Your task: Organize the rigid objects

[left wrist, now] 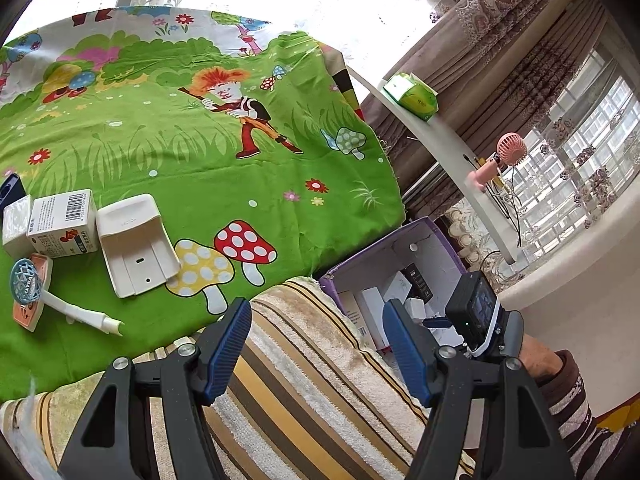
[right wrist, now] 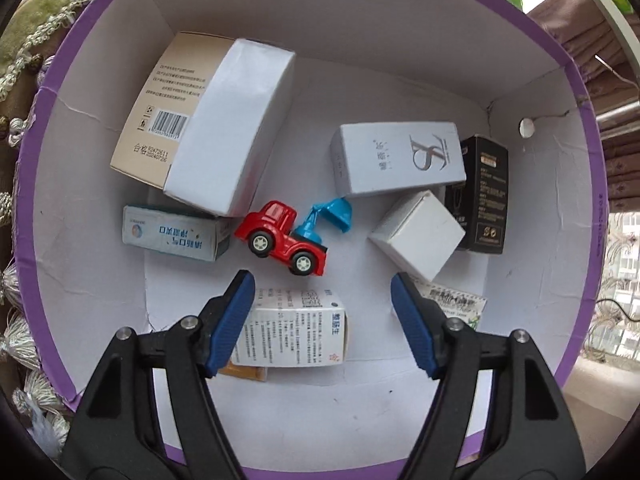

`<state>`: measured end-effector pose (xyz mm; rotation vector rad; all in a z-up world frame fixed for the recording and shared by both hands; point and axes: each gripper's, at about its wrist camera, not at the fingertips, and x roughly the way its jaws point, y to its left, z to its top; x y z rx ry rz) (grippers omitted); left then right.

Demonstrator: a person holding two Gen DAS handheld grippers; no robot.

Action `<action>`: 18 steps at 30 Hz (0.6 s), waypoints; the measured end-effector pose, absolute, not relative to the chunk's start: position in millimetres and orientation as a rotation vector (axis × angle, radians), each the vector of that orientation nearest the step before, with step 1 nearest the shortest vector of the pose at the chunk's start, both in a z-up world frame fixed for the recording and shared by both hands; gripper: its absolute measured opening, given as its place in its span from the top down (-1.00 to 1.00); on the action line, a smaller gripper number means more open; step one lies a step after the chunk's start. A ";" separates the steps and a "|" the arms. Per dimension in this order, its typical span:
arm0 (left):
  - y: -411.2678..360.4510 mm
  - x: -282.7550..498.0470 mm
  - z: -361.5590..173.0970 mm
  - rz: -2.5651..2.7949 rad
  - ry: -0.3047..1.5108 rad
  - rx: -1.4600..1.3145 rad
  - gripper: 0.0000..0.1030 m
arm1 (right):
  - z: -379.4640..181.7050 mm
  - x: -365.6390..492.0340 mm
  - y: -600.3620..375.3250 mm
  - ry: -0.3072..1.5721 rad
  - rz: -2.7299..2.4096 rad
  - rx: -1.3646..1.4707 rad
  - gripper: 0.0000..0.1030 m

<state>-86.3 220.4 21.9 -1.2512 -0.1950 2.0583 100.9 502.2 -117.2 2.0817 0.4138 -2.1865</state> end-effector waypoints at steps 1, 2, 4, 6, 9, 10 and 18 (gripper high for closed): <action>220.7 -85.8 22.2 2.058 -0.192 -1.250 -0.34 | -119.9 101.1 498.1 0.470 -2.145 2.070 -0.43; 220.6 -85.7 22.5 2.058 -0.193 -1.248 -0.34 | -122.3 100.6 493.8 0.521 -2.106 2.046 -0.43; 220.0 -85.8 22.5 2.060 -0.198 -1.249 -0.34 | -128.6 96.5 489.5 0.546 -2.031 2.018 -0.43; 218.9 -86.4 22.0 2.063 -0.205 -1.253 -0.34 | -135.7 93.7 485.3 0.587 -1.967 2.020 -0.19; 216.5 -88.9 20.1 2.064 -0.222 -1.265 -0.34 | -148.4 97.4 483.0 0.605 -1.863 2.050 0.30; 215.4 -89.8 18.9 2.062 -0.231 -1.272 -0.34 | -149.4 99.6 484.8 0.615 -1.854 2.063 0.33; 210.2 -94.5 11.2 2.050 -0.290 -1.308 -0.34 | -85.6 103.0 548.2 0.405 -2.320 2.021 0.46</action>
